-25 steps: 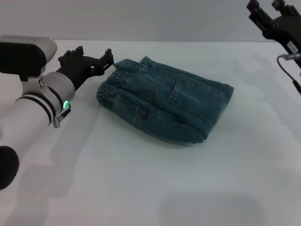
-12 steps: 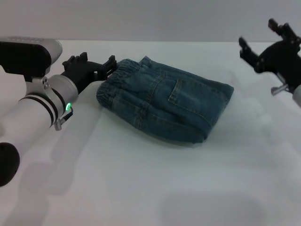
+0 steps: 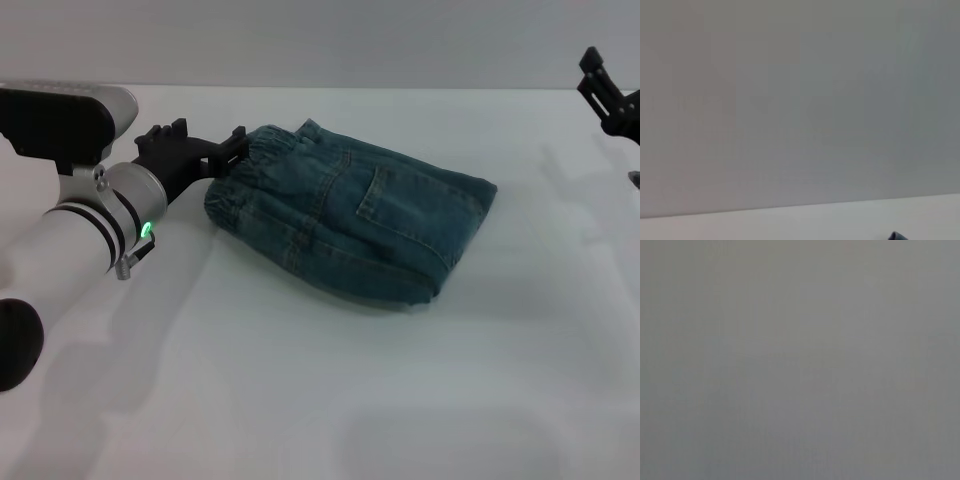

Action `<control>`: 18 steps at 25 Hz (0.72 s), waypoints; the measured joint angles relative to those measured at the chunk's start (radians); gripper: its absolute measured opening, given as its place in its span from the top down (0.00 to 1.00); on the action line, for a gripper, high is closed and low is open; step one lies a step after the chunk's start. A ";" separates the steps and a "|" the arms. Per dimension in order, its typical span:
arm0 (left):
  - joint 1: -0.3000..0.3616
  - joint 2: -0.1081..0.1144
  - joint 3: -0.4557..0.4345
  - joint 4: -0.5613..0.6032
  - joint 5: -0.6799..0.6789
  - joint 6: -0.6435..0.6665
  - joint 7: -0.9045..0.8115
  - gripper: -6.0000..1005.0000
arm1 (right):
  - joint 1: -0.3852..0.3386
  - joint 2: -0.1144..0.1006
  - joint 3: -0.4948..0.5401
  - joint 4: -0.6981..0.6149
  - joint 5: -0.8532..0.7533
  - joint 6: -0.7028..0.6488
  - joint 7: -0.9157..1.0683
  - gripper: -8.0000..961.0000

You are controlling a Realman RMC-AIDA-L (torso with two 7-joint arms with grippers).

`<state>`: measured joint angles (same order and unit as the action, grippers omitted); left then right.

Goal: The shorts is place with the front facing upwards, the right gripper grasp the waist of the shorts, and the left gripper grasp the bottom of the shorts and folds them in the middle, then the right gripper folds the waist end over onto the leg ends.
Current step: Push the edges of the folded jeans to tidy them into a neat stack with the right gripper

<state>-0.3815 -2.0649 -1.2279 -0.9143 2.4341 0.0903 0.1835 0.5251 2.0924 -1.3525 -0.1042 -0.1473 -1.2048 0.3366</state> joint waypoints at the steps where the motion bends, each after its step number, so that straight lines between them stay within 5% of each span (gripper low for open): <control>1: -0.001 0.000 0.000 0.001 0.000 0.000 0.000 0.19 | 0.002 0.000 -0.010 0.001 0.002 0.000 0.014 0.20; 11: -0.005 -0.001 0.002 0.004 0.000 0.005 0.001 0.19 | 0.016 0.000 -0.339 -0.044 0.005 0.041 0.082 0.20; 18: -0.008 -0.001 -0.001 0.027 -0.001 0.019 0.001 0.19 | -0.049 0.000 -0.660 -0.306 0.067 0.258 0.127 0.21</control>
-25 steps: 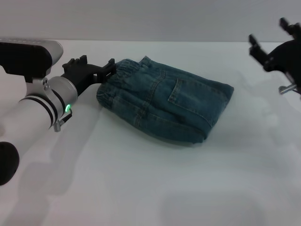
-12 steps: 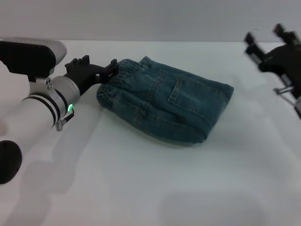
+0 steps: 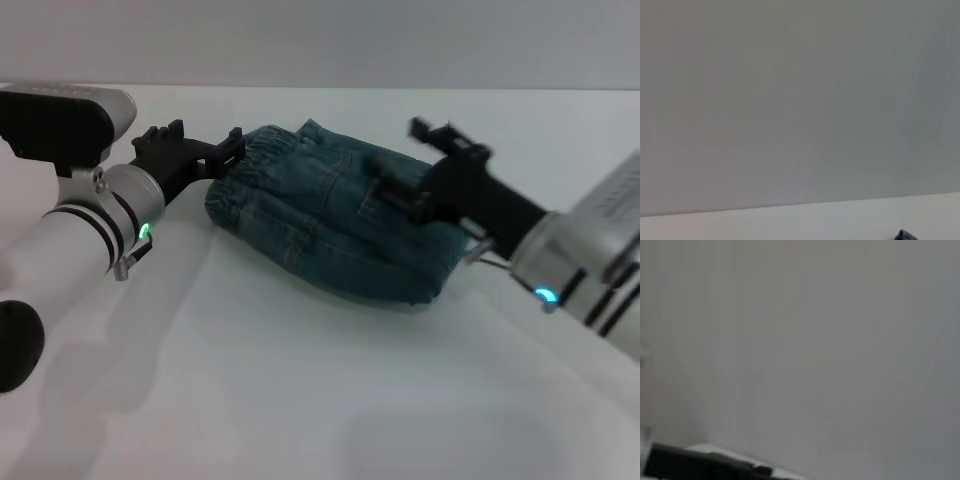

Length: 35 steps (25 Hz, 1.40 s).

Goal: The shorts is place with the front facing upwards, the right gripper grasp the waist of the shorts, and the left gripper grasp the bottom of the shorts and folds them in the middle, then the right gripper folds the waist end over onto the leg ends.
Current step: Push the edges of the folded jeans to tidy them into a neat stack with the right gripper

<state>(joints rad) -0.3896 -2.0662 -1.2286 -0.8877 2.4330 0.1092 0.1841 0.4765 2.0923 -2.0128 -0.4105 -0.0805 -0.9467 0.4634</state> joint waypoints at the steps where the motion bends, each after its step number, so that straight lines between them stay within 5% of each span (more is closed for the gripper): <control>1: 0.000 0.000 0.000 0.001 0.000 0.002 0.000 0.19 | -0.006 0.000 -0.024 -0.035 0.004 0.036 -0.004 0.21; 10: 0.031 0.003 -0.002 0.000 0.000 0.083 -0.009 0.19 | -0.017 0.000 -0.188 -0.121 0.038 0.087 -0.037 0.43; 13: 0.033 0.003 -0.003 0.003 0.000 0.084 -0.009 0.19 | -0.019 0.000 -0.299 -0.126 0.125 0.092 -0.029 0.67; 23: 0.025 0.003 -0.015 0.017 0.000 0.087 -0.010 0.19 | -0.031 0.000 -0.379 -0.120 0.183 0.123 0.031 0.91; 35: 0.031 0.004 -0.019 0.021 0.000 0.089 -0.010 0.19 | -0.039 -0.002 -0.368 -0.049 0.241 0.126 0.063 0.99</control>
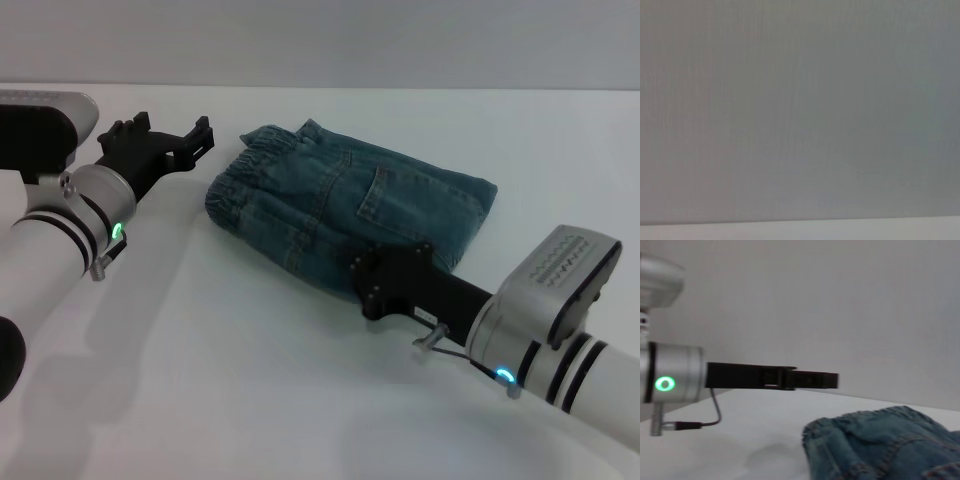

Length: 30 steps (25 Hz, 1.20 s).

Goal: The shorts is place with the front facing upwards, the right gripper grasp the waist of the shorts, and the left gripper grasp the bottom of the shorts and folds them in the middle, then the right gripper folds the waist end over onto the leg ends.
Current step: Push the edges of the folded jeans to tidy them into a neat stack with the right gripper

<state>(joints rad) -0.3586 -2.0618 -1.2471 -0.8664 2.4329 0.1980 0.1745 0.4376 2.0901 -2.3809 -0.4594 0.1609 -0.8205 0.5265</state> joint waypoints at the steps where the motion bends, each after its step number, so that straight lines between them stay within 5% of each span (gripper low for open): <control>1: 0.000 0.000 0.000 0.000 0.000 0.000 0.000 0.19 | 0.001 -0.001 0.002 0.006 0.007 0.000 0.000 0.99; 30: 0.012 0.002 0.007 0.000 0.006 -0.006 0.008 0.19 | 0.097 -0.016 0.157 0.190 0.016 0.021 0.016 0.96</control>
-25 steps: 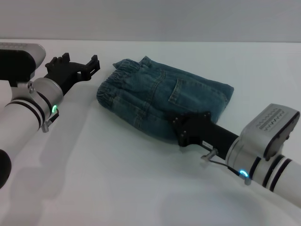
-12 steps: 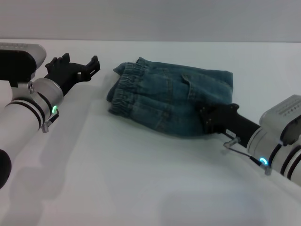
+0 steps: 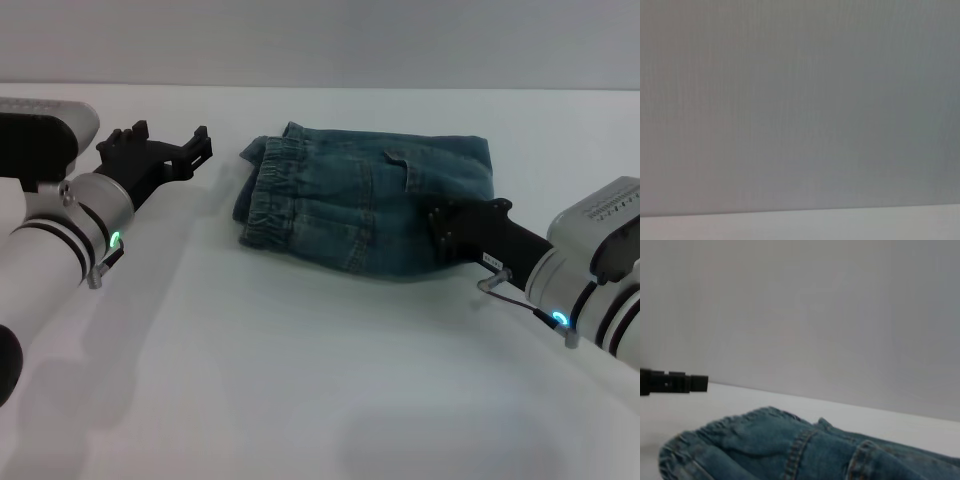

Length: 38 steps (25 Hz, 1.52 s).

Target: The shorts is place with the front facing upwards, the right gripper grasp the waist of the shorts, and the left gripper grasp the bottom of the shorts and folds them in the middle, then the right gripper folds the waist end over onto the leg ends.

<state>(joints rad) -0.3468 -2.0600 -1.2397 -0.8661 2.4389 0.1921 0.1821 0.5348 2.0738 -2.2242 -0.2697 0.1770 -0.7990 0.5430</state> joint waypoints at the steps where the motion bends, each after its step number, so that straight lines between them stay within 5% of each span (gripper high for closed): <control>1: 0.003 0.000 0.001 -0.002 0.000 0.003 0.000 0.19 | -0.004 0.000 0.000 -0.008 -0.004 -0.007 -0.002 0.96; 8: 0.058 -0.002 0.058 0.005 0.002 0.221 0.002 0.19 | -0.106 0.011 -0.008 -0.151 -0.031 -0.091 -0.064 0.95; 17: 0.057 -0.007 0.280 0.246 0.005 0.839 -0.017 0.19 | -0.243 0.017 0.166 -0.212 0.218 -0.235 -0.281 0.95; 23: 0.062 -0.006 0.282 0.286 0.000 0.863 -0.044 0.19 | -0.284 0.012 0.279 -0.086 0.322 -0.425 -0.334 0.94; 34: 0.060 -0.005 0.283 0.340 -0.003 0.855 -0.106 0.19 | -0.350 0.018 0.346 -0.016 0.319 -0.523 -0.377 0.53; 38: 0.055 -0.005 0.283 0.363 -0.002 0.852 -0.109 0.19 | -0.352 0.018 0.339 -0.009 0.318 -0.539 -0.371 0.52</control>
<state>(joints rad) -0.2915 -2.0649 -0.9564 -0.5032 2.4364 1.0439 0.0731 0.1826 2.0919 -1.8847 -0.2792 0.4947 -1.3376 0.1719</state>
